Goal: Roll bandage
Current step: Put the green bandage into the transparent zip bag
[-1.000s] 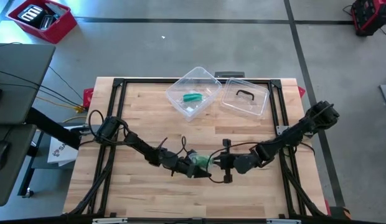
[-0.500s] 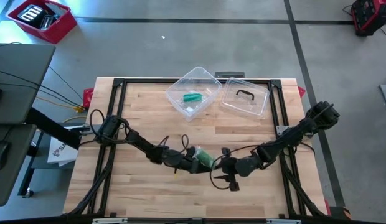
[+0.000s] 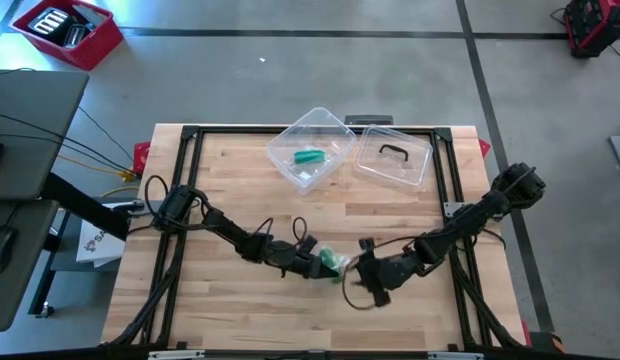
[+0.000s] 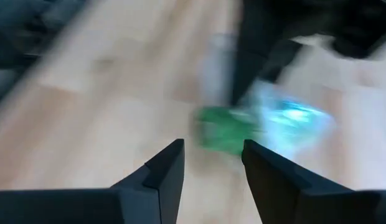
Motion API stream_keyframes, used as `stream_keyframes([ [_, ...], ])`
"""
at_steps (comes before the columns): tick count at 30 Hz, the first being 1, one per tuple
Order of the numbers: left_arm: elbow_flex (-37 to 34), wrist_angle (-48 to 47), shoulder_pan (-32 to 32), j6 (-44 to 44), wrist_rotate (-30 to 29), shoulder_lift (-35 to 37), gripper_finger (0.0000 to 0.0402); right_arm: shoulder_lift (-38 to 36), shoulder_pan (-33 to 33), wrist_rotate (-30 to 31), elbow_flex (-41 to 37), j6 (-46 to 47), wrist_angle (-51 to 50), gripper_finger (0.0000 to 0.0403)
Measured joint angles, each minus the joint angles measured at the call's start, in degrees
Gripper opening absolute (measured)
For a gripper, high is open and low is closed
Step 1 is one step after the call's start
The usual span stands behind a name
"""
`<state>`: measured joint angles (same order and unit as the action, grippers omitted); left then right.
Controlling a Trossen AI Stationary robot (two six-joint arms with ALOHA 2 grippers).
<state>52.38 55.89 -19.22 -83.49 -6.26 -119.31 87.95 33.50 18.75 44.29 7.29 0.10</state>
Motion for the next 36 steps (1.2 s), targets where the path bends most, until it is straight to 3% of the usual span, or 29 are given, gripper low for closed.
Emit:
stream_keyframes([
  [14, 0.0, 0.79, -0.6, 0.05, 1.29, 0.0, 0.0, 10.72, -4.62, 9.21, -0.09, -2.9, 5.46, 0.0128],
  [17, 0.0, 0.67, -0.68, 0.03, 1.62, 0.0, 0.0, 11.77, -5.05, 9.15, -0.09, -3.24, 7.32, 0.0093],
  [20, 0.0, 1.22, -0.68, 1.47, 2.59, 0.0, 0.0, 11.88, -5.19, 9.02, -0.09, -3.41, 7.95, 0.0025],
  [22, 0.0, 2.06, -0.61, 3.66, 3.27, 0.0, 0.0, 11.88, -5.19, 9.0, -0.09, -4.12, 8.02, 0.0011],
  [26, 0.0, 3.52, 0.04, 10.16, 5.12, 0.71, 0.0007, 8.35, -5.19, 5.3, -0.07, -2.0, 3.15, 0.0002],
  [30, 0.06, 4.41, 2.27, 18.0, 10.38, 3.06, 0.0043, -0.7, -5.8, 0.04, 0.03, 2.96, -6.45, 0.0001],
  [36, 0.15, 1.23, 6.2, 36.71, 18.21, 9.88, 0.0093, -12.51, -10.82, -13.44, 6.37, 13.79, -25.59, 0.0],
])
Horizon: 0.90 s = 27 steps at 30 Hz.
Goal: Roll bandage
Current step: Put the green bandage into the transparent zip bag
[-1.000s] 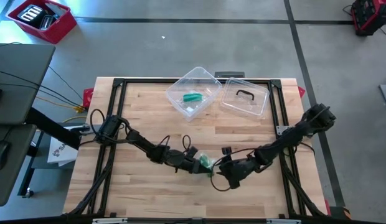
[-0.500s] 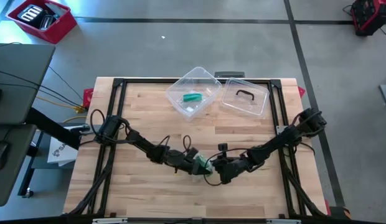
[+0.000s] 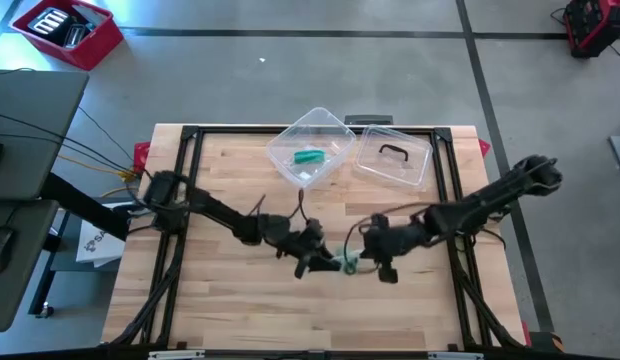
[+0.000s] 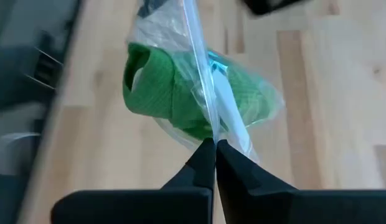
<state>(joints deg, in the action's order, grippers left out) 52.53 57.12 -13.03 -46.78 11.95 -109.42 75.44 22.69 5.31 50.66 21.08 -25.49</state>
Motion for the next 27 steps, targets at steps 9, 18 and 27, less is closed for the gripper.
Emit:
stream_keyframes([
  [9, 13.23, -62.56, -5.31, 25.84, -28.55, 15.24, 0.0071, -1.73, -5.76, -9.34, 0.62, 7.47, -3.73, 0.0],
  [18, 19.57, -54.11, -13.4, 38.74, -39.63, 12.77, 0.0064, -1.73, -5.61, -3.61, 0.62, 12.26, -0.38, 0.0001],
  [27, 19.39, -43.73, -11.92, 32.68, -39.58, -0.55, 0.0064, -2.75, 3.52, 7.34, 0.62, 3.45, -3.79, 0.0],
])
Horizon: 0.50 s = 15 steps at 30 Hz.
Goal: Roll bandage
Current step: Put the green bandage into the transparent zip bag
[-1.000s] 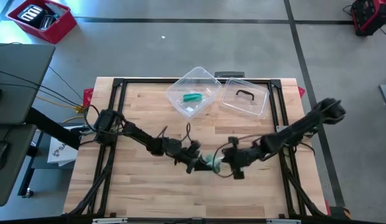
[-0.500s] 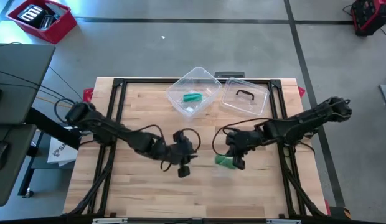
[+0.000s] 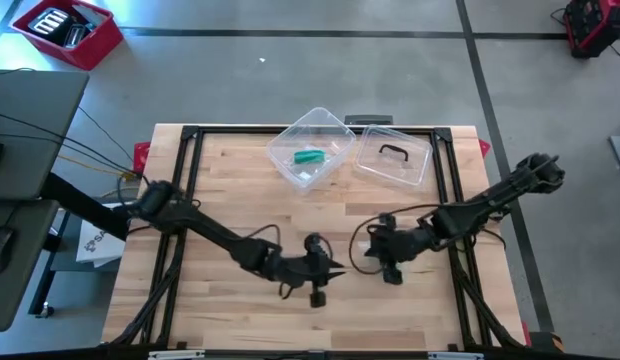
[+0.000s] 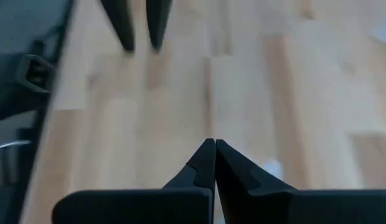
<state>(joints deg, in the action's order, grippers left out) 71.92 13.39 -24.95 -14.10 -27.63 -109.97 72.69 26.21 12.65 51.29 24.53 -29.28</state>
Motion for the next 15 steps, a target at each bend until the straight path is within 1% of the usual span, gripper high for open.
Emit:
stream_keyframes([
  [4, 0.02, 1.17, 1.15, -4.14, 0.99, -4.06, 0.0064, -2.4, 1.88, 7.88, 0.0, 7.54, -12.27, 0.0],
  [7, 0.02, 4.51, 1.75, -4.89, 2.14, -5.56, 0.0064, -3.56, 2.11, 10.94, -0.1, 13.8, -21.1, 0.0],
  [9, 0.03, 8.27, 1.79, -4.11, 2.57, -6.01, 0.0064, -2.97, 2.47, 9.67, -1.71, 15.57, -20.85, 0.0],
  [11, 0.04, 12.31, 1.9, -1.53, 3.23, -6.01, 0.0064, -2.8, 3.6, 8.09, -4.06, 15.61, -17.51, 0.0],
  [13, 0.07, 17.31, 2.15, 1.35, 3.65, -6.01, 0.0064, -2.81, 4.55, 7.92, -6.36, 16.01, -15.28, 0.0001],
  [15, 0.11, 21.79, 3.23, 3.68, 5.82, -6.01, 0.0062, -2.72, 4.43, 7.67, -7.91, 15.96, -16.51, 0.0005],
])
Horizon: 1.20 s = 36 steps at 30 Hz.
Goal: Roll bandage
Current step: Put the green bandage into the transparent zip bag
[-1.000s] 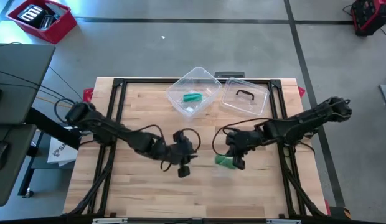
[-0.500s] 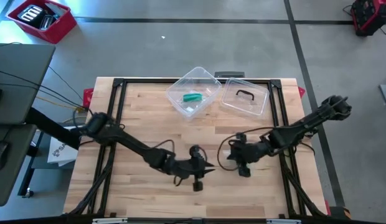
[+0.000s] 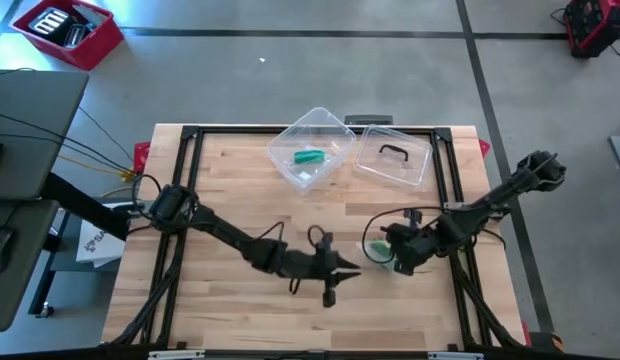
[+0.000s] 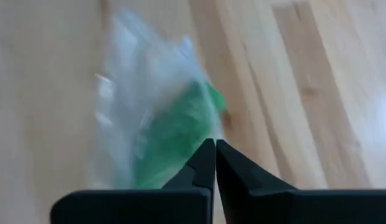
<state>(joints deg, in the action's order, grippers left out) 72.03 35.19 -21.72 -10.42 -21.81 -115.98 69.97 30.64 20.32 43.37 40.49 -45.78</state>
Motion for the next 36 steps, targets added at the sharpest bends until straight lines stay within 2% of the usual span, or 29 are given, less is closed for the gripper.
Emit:
stream_keyframes([
  [3, 0.08, 3.09, 2.92, 0.18, 4.35, -0.2, 0.0051, -0.19, -1.33, -3.06, -0.33, -0.56, -0.96, 0.0035],
  [5, 0.58, 3.59, 4.95, -0.85, 7.09, -0.67, 0.0041, -0.28, -2.57, -5.19, -0.39, -2.32, -0.93, 0.0071],
  [11, 5.69, 3.69, 8.43, -4.09, 16.06, -6.9, 0.0011, -0.33, -8.19, -12.11, -3.32, -17.7, 0.24, 0.0191],
  [15, 8.72, 3.36, 7.8, -4.43, 17.24, -10.56, 0.0001, -0.26, -11.98, -18.39, -8.05, -26.42, 8.13, 0.0217],
  [18, 9.12, 2.71, 7.11, -4.58, 16.72, -11.65, 0.0002, -0.31, -13.1, -20.97, -10.53, -28.22, 14.75, 0.0204],
  [21, 9.11, -0.19, 6.37, -4.96, 14.63, -11.65, 0.0002, -0.31, -13.1, -21.03, -13.11, -28.77, 18.65, 0.0168],
  [24, 9.07, -5.54, 5.44, -4.07, 11.38, -9.86, 0.0002, -0.31, -12.93, -20.94, -14.39, -26.81, 19.75, 0.0106],
  [27, 9.09, -12.36, 4.03, -2.41, 4.61, -6.18, 0.0002, -0.31, -11.54, -19.06, -13.8, -25.1, 18.9, 0.0026],
  [28, 9.09, -14.72, 3.58, -1.76, 2.28, -4.87, 0.0003, -0.31, -10.82, -18.08, -13.07, -25.03, 18.6, 0.0014],
  [33, 9.09, -20.71, 0.86, 2.29, -5.99, 1.5, 0.0003, -0.28, -6.17, -8.13, -5.36, -23.61, 13.27, 0.0005],
  [36, 9.09, -21.6, -0.54, 4.46, -10.43, 4.29, 0.0003, -0.28, -2.27, 3.83, 1.65, -23.84, 6.77, 0.0004],
])
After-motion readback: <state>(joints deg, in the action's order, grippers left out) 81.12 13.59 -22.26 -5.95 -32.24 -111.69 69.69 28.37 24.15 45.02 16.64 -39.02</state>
